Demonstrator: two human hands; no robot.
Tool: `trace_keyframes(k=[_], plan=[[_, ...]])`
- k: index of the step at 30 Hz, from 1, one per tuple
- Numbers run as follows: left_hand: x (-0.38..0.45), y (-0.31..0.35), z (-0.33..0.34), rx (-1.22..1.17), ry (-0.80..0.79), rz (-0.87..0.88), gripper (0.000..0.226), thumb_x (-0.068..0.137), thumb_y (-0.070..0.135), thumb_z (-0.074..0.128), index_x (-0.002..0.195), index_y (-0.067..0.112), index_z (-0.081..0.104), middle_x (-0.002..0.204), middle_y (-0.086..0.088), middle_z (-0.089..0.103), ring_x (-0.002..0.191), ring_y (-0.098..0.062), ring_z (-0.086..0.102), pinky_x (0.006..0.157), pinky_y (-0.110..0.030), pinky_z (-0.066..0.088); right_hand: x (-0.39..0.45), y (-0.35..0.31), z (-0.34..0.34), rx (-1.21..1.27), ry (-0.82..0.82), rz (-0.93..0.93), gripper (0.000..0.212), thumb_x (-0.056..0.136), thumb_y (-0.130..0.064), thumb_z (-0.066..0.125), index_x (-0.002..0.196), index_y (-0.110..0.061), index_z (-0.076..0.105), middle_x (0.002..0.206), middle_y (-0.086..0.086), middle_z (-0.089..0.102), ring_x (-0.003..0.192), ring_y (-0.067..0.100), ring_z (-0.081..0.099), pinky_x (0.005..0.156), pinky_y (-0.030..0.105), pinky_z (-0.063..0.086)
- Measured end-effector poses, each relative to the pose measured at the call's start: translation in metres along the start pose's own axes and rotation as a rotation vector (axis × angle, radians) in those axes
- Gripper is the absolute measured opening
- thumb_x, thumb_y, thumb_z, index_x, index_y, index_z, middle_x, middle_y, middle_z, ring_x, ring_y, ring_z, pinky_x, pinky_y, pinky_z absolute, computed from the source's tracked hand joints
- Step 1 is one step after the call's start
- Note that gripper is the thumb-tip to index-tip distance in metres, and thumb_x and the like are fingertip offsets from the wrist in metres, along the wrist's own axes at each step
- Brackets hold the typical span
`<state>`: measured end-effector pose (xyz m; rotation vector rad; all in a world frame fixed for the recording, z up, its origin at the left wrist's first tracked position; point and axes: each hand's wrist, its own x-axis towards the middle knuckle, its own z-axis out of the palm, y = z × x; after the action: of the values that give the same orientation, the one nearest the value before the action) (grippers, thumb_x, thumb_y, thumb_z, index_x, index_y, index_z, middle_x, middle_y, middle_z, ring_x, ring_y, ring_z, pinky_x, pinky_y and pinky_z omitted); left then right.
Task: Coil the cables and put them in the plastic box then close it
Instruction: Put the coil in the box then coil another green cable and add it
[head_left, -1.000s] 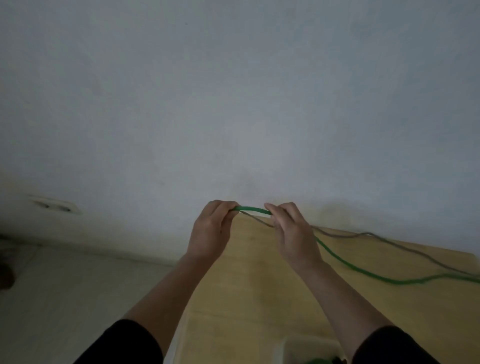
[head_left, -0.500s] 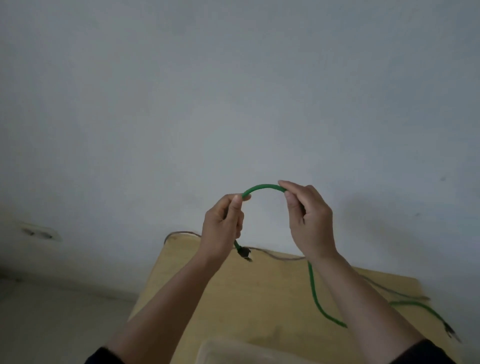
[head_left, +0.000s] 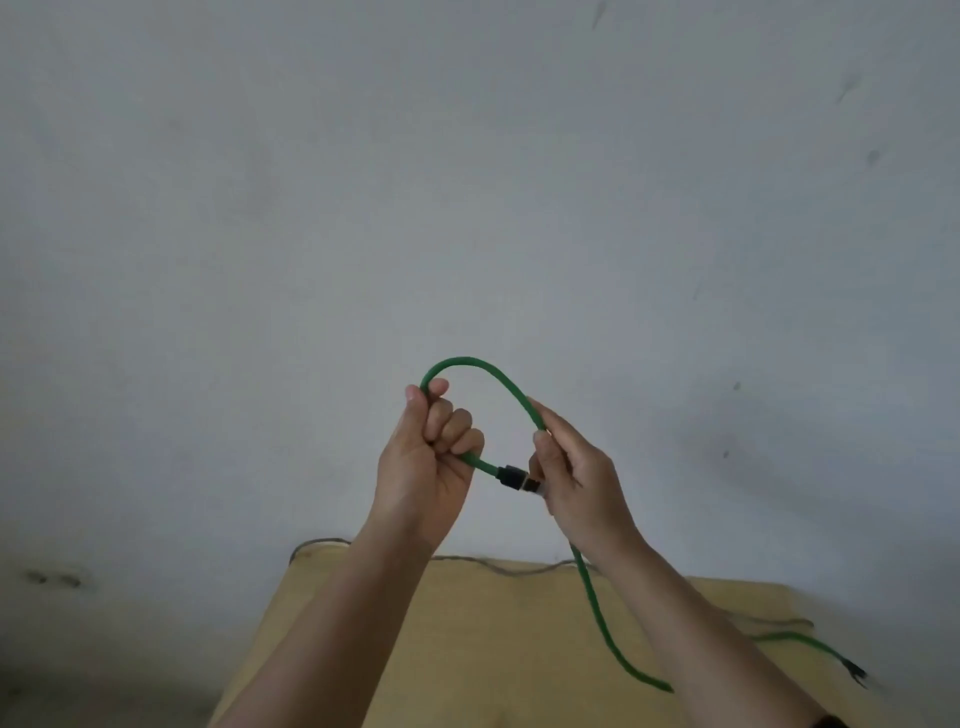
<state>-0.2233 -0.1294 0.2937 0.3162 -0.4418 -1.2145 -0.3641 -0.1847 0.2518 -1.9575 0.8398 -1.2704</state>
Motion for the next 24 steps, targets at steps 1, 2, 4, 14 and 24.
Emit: trace_keyframes(k=[1,2,4,14,24], plan=[[0.005,0.005,0.004,-0.056,0.007,0.025,0.037,0.101,0.033,0.031,0.084,0.013,0.056,0.047,0.008,0.028,0.042,-0.007,0.027,0.042,-0.017,0.032,-0.003,0.0,0.0,-0.026,-0.004,0.0,0.037,0.099,-0.019,0.041,0.132,-0.03,0.049,0.058,-0.004,0.046,0.052,0.004,0.043,0.051,0.015,0.038],[0.01,0.011,0.008,-0.096,0.018,0.053,0.036,0.101,0.032,0.03,0.086,0.013,0.057,0.047,0.008,0.029,0.042,-0.007,0.028,0.043,-0.017,0.033,-0.007,0.0,0.0,-0.09,-0.022,-0.012,0.038,0.098,-0.017,0.041,0.133,-0.03,0.048,0.057,-0.004,0.043,0.05,0.004,0.04,0.05,0.015,0.036],[0.019,0.021,0.013,-0.109,0.022,0.103,0.034,0.102,0.029,0.029,0.093,0.012,0.057,0.049,0.008,0.035,0.044,-0.007,0.031,0.045,-0.017,0.035,-0.014,-0.001,0.0,-0.241,-0.102,-0.064,0.039,0.098,-0.018,0.042,0.134,-0.03,0.046,0.051,-0.011,0.037,0.047,0.005,0.038,0.048,0.012,0.03],[0.002,0.004,0.001,1.097,-0.187,0.285,0.03,0.102,0.026,0.027,0.118,0.023,0.052,0.069,0.008,0.056,0.061,-0.011,0.046,0.058,-0.026,0.041,0.005,-0.074,-0.012,-0.515,-0.325,-0.339,0.018,0.091,-0.026,0.055,0.088,-0.014,0.068,0.072,0.001,0.067,0.061,0.014,0.058,0.059,0.034,0.048],[-0.031,-0.004,-0.001,1.162,-0.464,0.092,0.036,0.096,0.045,0.028,0.093,0.03,0.06,0.057,0.005,0.046,0.055,-0.016,0.037,0.051,-0.03,0.031,0.035,-0.095,-0.041,-0.21,-0.388,-0.062,0.018,0.085,-0.032,0.064,0.071,-0.022,0.061,0.048,0.002,0.059,0.043,0.01,0.049,0.049,0.021,0.043]])
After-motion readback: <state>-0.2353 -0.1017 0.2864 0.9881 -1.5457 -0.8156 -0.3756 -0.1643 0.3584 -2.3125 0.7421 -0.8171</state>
